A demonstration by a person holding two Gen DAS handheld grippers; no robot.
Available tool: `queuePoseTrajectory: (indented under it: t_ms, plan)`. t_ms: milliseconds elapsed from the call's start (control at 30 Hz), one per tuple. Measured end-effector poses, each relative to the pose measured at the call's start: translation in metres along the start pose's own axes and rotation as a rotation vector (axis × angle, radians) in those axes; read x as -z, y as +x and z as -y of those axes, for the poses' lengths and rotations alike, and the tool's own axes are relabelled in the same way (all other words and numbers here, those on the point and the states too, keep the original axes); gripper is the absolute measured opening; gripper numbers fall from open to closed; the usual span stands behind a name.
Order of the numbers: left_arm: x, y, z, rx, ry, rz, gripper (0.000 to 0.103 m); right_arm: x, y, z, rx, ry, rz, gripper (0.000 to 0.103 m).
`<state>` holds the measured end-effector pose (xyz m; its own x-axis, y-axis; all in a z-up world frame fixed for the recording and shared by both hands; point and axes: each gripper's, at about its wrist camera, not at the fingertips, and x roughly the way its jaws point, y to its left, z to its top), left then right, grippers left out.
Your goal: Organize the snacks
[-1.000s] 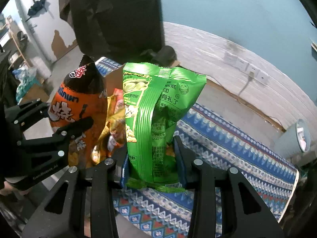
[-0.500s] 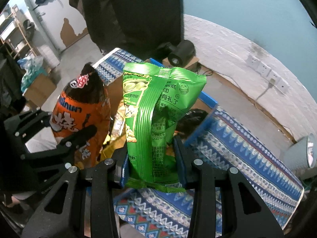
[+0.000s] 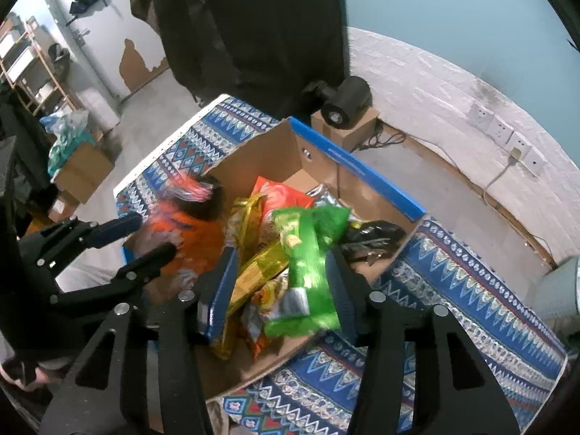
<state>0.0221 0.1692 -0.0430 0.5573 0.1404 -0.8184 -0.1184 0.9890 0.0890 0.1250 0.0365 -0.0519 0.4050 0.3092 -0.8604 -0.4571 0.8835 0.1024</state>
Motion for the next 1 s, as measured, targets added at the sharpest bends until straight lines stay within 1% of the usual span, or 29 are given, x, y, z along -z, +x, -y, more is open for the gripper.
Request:
queuePoseTrajectory:
  t_ms: [33,67,100,167,233,300,400,467,500,600,767,833,867,1000]
  plan:
    - [0.0,-0.002,0.0,-0.005,0.001,0.006,0.065,0.0,-0.002,0.002,0.003,0.003,0.001,0.053]
    - [0.0,-0.007,0.0,-0.008,0.001,0.016,0.068,0.002,-0.005,0.004,0.009,0.008,0.003,0.057]
    - [0.0,-0.01,0.001,-0.008,0.002,0.024,0.072,0.002,-0.008,0.006,0.015,0.01,0.006,0.059]
    - [0.0,-0.017,0.003,-0.007,0.012,0.036,0.073,0.006,-0.016,0.009,0.022,0.016,0.015,0.061]
    - [-0.001,-0.023,0.006,-0.004,0.021,0.044,0.08,0.008,-0.023,0.011,0.025,0.02,0.022,0.063]
    - [-0.002,-0.03,0.009,-0.004,0.032,0.056,0.081,0.011,-0.029,0.013,0.031,0.022,0.029,0.068]
    - [-0.002,-0.038,0.016,-0.007,0.064,0.067,0.082,0.017,-0.04,0.015,0.04,0.023,0.041,0.072]
    - [-0.002,-0.043,0.02,-0.014,0.09,0.066,0.083,0.022,-0.048,0.016,0.051,0.021,0.048,0.074]
    - [-0.002,-0.045,0.022,-0.015,0.096,0.067,0.086,0.025,-0.053,0.017,0.054,0.024,0.053,0.075]
    - [-0.002,-0.052,0.026,-0.016,0.114,0.084,0.087,0.032,-0.064,0.019,0.058,0.028,0.069,0.078]
    - [-0.003,-0.06,0.032,0.002,0.122,0.081,0.087,0.043,-0.08,0.022,0.072,0.026,0.095,0.078]
    - [-0.002,-0.063,0.034,0.011,0.124,0.077,0.092,0.047,-0.085,0.024,0.076,0.027,0.103,0.078]
    - [-0.003,-0.065,0.035,0.014,0.124,0.078,0.092,0.05,-0.087,0.024,0.079,0.026,0.105,0.078]
    - [-0.002,-0.07,0.039,0.005,0.132,0.091,0.092,0.057,-0.092,0.026,0.092,0.023,0.116,0.078]
